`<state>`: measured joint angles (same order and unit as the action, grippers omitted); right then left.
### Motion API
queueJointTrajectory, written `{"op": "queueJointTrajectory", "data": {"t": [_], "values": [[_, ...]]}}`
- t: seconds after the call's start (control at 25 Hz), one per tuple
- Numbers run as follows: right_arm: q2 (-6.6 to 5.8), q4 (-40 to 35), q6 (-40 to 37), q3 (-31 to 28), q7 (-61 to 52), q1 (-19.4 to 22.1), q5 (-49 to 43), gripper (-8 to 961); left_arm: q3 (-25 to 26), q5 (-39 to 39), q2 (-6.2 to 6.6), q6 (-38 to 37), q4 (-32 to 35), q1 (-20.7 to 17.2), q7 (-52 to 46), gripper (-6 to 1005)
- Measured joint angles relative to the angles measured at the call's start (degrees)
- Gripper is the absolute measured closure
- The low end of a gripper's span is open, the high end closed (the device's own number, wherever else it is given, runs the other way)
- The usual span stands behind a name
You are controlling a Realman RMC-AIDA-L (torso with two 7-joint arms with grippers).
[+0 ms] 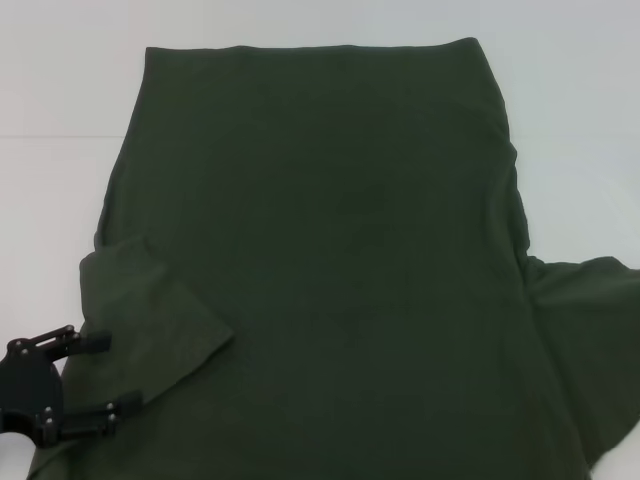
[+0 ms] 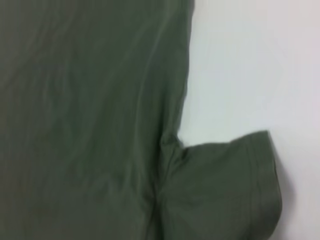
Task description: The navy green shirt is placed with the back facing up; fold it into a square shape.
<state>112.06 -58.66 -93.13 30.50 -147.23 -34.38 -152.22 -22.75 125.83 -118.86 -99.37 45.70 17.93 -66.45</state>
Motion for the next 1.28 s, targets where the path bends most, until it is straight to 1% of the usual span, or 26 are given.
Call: {"op": "queueJointTrajectory", "data": {"t": [0.28,0.48,0.64,0.76,0.96,1.08,1.28], "values": [[-0.41,-1.17,-0.97,-0.57,-0.04,-0.12,2.00,928,-0.01,-0.02,0.05,-0.04,0.00,-0.30,-0.04,111],[0.17,-0.57,-1.39,0.33,0.59,-2.11,2.34,927,-0.01,0.05,0.04,-0.05,0.00,-0.22,-0.12,111],[1.65,-0.27,-1.51,3.18,0.63,-4.53,3.50,926,-0.01,0.20,0.04,0.17,0.00,-0.13,-0.15,111],[3.17,-0.04,-1.06,6.45,0.42,-6.69,4.38,925,0.00,0.21,0.04,0.37,0.00,-0.20,-0.17,111],[5.35,3.04,1.29,10.98,0.20,-10.72,4.51,923,-0.01,0.21,0.04,0.40,0.00,-0.14,-0.17,111],[6.00,5.55,3.37,13.14,0.15,-12.30,4.51,922,-0.01,0.21,0.04,0.50,0.00,-0.10,-0.17,112],[6.12,7.75,4.75,13.37,0.48,-12.77,5.61,921,-0.01,0.21,-0.01,0.58,0.00,0.06,-0.17,112]]}}
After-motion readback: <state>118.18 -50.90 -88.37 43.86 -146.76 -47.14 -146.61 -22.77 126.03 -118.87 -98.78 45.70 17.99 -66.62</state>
